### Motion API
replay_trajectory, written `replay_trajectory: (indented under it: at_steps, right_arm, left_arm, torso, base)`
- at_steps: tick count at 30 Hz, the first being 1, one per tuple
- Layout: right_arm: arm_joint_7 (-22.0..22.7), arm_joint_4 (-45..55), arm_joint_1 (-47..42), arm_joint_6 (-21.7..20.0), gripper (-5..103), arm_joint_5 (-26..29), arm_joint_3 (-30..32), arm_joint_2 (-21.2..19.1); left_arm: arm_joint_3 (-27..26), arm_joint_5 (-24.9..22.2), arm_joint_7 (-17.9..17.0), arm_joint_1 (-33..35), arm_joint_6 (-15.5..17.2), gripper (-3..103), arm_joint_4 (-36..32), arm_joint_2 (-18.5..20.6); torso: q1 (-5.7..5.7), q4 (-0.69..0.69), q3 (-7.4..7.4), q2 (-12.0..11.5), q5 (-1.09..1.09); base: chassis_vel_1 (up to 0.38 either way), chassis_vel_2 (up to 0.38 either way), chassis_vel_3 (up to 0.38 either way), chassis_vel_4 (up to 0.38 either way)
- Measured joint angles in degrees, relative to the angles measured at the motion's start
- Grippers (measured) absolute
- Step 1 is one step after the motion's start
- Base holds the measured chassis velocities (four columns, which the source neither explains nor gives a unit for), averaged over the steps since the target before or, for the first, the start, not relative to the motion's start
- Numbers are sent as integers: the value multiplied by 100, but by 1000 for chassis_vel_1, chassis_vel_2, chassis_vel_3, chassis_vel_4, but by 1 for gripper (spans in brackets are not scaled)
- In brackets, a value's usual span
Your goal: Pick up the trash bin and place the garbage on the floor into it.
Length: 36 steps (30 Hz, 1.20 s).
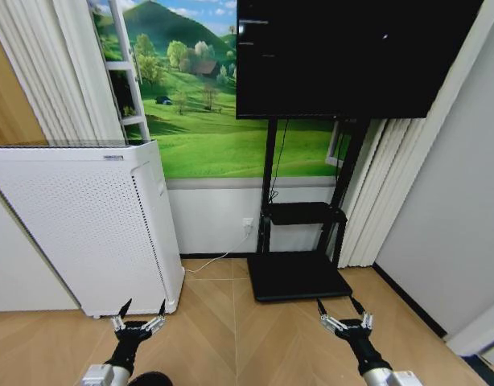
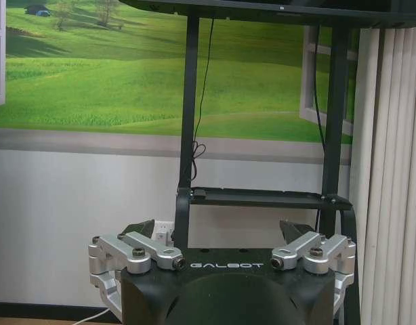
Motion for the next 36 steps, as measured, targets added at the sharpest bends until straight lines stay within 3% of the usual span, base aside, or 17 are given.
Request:
replay_trajectory:
  at_steps: [36]
  right_arm:
    - [0,0,0,0,100,0,0,0]
  left_arm:
    - [0,0,0,0,0,100,0,0]
  torso:
    - [353,0,509,861,0]
  base:
    - [0,0,0,0]
